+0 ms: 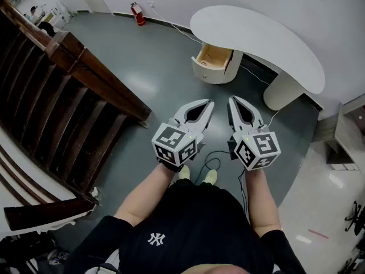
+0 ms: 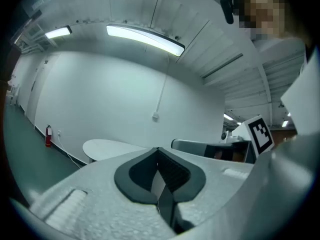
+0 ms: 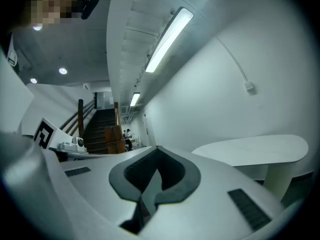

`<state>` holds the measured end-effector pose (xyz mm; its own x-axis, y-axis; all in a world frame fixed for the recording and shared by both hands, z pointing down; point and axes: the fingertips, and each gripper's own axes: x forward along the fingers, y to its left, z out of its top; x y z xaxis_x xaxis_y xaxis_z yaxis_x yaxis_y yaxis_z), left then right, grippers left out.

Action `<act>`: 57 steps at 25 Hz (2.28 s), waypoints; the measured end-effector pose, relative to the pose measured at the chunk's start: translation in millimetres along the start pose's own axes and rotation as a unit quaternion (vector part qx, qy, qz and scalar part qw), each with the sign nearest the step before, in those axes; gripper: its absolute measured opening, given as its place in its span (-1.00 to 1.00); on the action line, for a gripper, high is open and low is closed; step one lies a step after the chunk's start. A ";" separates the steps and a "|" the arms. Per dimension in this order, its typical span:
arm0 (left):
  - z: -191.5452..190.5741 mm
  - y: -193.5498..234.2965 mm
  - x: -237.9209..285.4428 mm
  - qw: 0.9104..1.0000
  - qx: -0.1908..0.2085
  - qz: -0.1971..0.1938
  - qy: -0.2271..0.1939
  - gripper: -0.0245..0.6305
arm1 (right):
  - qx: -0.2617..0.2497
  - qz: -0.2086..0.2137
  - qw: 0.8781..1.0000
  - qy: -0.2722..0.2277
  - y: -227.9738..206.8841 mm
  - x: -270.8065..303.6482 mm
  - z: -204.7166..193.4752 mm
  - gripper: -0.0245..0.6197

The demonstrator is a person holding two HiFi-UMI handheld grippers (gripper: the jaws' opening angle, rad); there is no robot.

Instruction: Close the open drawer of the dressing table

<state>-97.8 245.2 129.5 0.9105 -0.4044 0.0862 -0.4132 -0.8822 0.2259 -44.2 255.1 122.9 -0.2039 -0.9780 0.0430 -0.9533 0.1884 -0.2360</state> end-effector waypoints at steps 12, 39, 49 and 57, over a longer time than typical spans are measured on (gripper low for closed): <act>-5.1 -17.1 7.2 1.000 -0.002 0.002 0.001 -0.90 | 0.007 0.005 1.000 0.000 -9.5 -17.4 -0.8 -0.88; -41.0 39.9 56.7 0.999 0.002 0.045 0.011 -0.90 | 0.065 -0.002 0.998 -0.006 -76.0 18.4 -22.4 -0.88; -65.3 160.3 119.0 0.998 0.004 0.051 0.029 -0.90 | 0.059 -0.016 0.998 0.016 -114.0 145.7 -45.9 -0.88; -101.6 256.8 169.0 0.998 0.013 0.030 0.057 -0.90 | 0.065 -0.056 0.995 0.043 -146.8 247.2 -78.9 -0.88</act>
<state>-48.5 -25.2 300.7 0.8798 -0.4275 0.2079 -0.4653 -0.8640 0.1924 27.7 -7.3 244.7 -0.1213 -0.9801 0.1572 -0.9355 0.0599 -0.3481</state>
